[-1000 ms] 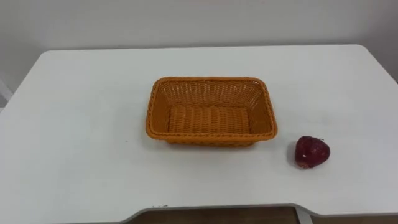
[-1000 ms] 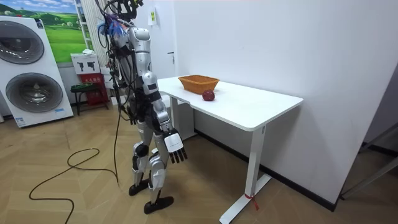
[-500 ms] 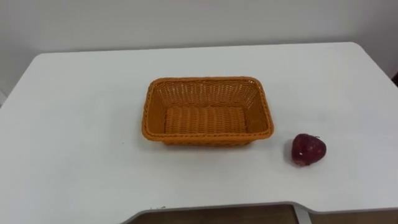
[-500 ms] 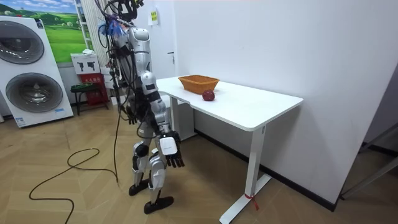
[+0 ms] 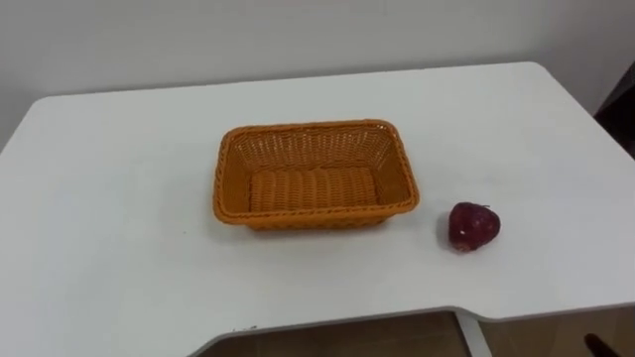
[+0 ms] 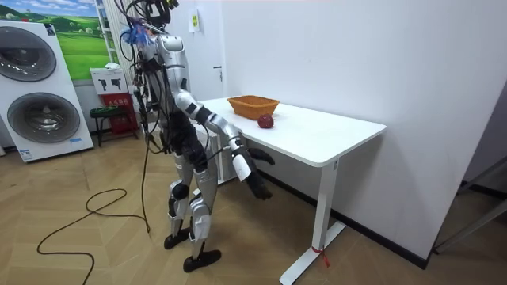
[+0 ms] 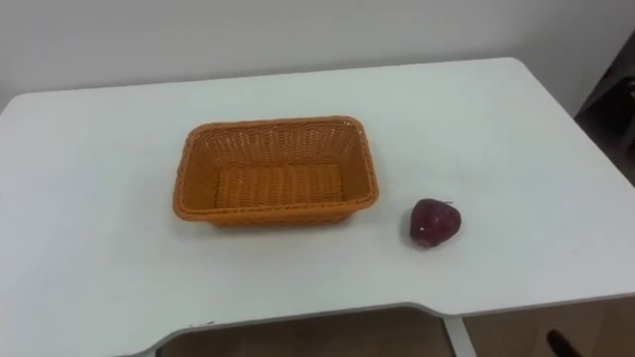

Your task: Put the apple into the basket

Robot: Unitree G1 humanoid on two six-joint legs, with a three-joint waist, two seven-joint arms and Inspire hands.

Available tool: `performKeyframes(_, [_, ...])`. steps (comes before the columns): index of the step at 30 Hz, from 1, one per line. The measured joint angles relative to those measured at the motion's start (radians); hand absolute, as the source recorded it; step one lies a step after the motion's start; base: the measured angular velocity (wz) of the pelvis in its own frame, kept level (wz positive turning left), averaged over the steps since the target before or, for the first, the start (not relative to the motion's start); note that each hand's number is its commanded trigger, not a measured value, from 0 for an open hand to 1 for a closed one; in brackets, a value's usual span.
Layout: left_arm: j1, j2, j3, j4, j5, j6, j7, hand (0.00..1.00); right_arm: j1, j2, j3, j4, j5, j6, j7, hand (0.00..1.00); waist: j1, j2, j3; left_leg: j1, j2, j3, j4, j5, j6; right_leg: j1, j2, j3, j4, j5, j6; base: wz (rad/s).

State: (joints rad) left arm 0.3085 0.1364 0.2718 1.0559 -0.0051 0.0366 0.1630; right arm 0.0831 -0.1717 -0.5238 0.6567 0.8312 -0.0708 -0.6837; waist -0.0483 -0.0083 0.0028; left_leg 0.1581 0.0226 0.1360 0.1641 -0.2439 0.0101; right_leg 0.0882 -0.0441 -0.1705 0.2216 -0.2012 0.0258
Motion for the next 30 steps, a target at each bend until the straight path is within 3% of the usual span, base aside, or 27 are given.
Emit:
performKeyframes(1, [0.001,0.0,-0.001,-0.004,0.0,-0.002,0.0,0.0,0.0,-0.001,0.002,-0.062,-0.005,-0.016,-0.045,0.0,0.002,-0.002,-0.0003,-0.01,0.0,0.0,0.005,0.0,0.0,-0.007,-0.001,-0.002,0.002,0.0,-0.001,0.0])
performKeyframes(5, [0.014,0.001,-0.003,-0.003,-0.001,-0.022,0.0,0.0,0.011,0.004,0.032,-0.233,-0.14,-0.018,-0.179,0.0,0.003,-0.006,0.0015,-0.014,-0.001,0.001,0.003,0.001,0.0,-0.023,-0.003,0.0,0.017,0.0,0.0,-0.05])
performKeyframes(8, [0.011,0.006,-0.013,-0.003,0.0,-0.039,0.002,0.0,0.01,-0.002,0.055,-0.344,-0.294,-0.065,-0.219,0.0,0.008,-0.013,0.0032,-0.014,-0.002,0.004,0.003,0.001,0.0,-0.023,-0.003,0.003,0.015,0.0,0.0,-0.04])
performKeyframes(12, [0.01,0.014,-0.061,-0.002,-0.003,-0.048,0.003,0.0,0.012,-0.024,0.114,-0.457,-0.456,-0.095,-0.253,0.0,0.021,-0.015,0.0012,-0.012,-0.001,0.007,0.004,0.001,0.0,-0.023,-0.002,0.004,0.013,0.0,-0.001,-0.01])
performKeyframes(14, [0.003,0.014,-0.076,-0.002,-0.002,-0.053,0.003,0.0,0.012,-0.037,0.164,-0.501,-0.568,-0.124,-0.236,0.0,0.028,-0.013,-0.0007,-0.009,0.0,0.006,0.006,0.001,0.0,-0.022,-0.001,0.002,0.008,0.001,-0.002,0.02])
performKeyframes(20, [-0.009,0.014,-0.1,0.003,0.0,-0.067,0.0,0.0,0.013,-0.037,0.251,-0.523,-0.775,-0.131,-0.123,0.0,0.041,-0.007,-0.0032,-0.011,0.0,0.005,0.005,0.001,0.0,-0.018,0.001,0.003,0.002,0.003,-0.002,0.01])
performKeyframes(30, [-0.029,0.016,-0.124,0.004,-0.003,-0.069,0.002,0.0,0.014,-0.042,0.416,-0.52,-0.802,-0.11,0.072,0.0,0.068,-0.003,0.0003,-0.012,0.002,0.004,0.0,0.001,0.0,-0.015,0.002,0.0,-0.002,0.003,-0.002,0.0])
